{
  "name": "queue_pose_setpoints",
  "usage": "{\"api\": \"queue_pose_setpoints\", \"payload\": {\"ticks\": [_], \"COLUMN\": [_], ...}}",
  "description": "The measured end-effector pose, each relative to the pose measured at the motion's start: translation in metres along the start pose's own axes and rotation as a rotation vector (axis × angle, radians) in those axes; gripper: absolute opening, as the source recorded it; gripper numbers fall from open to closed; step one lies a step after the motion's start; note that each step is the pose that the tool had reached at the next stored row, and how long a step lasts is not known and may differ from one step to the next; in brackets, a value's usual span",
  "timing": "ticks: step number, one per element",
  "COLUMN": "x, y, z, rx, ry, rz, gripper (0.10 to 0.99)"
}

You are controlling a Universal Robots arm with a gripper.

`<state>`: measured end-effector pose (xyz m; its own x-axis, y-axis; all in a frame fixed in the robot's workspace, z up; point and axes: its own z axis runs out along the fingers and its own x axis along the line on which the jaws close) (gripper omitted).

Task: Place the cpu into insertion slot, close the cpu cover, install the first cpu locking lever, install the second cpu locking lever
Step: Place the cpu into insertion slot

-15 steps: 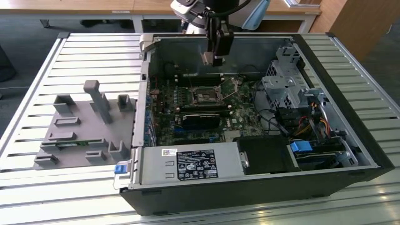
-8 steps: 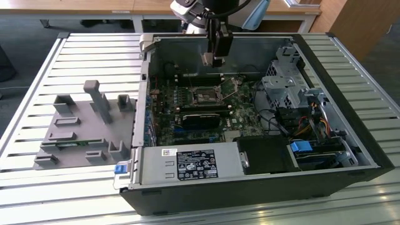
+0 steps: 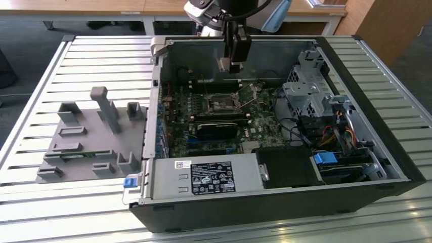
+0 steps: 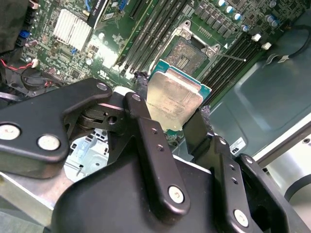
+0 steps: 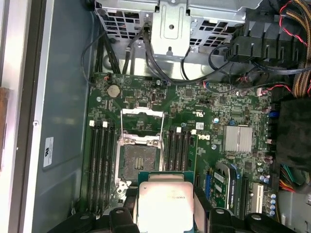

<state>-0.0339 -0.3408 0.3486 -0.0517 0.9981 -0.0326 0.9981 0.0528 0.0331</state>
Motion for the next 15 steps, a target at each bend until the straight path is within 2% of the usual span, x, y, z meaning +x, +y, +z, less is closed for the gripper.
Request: {"api": "queue_pose_setpoints", "payload": {"ticks": [15], "x": [0.0003], "y": [-0.0003], "z": [0.0097], "rx": [0.000], "ry": [-0.0003], "rz": [0.000], "gripper": [0.541]}}
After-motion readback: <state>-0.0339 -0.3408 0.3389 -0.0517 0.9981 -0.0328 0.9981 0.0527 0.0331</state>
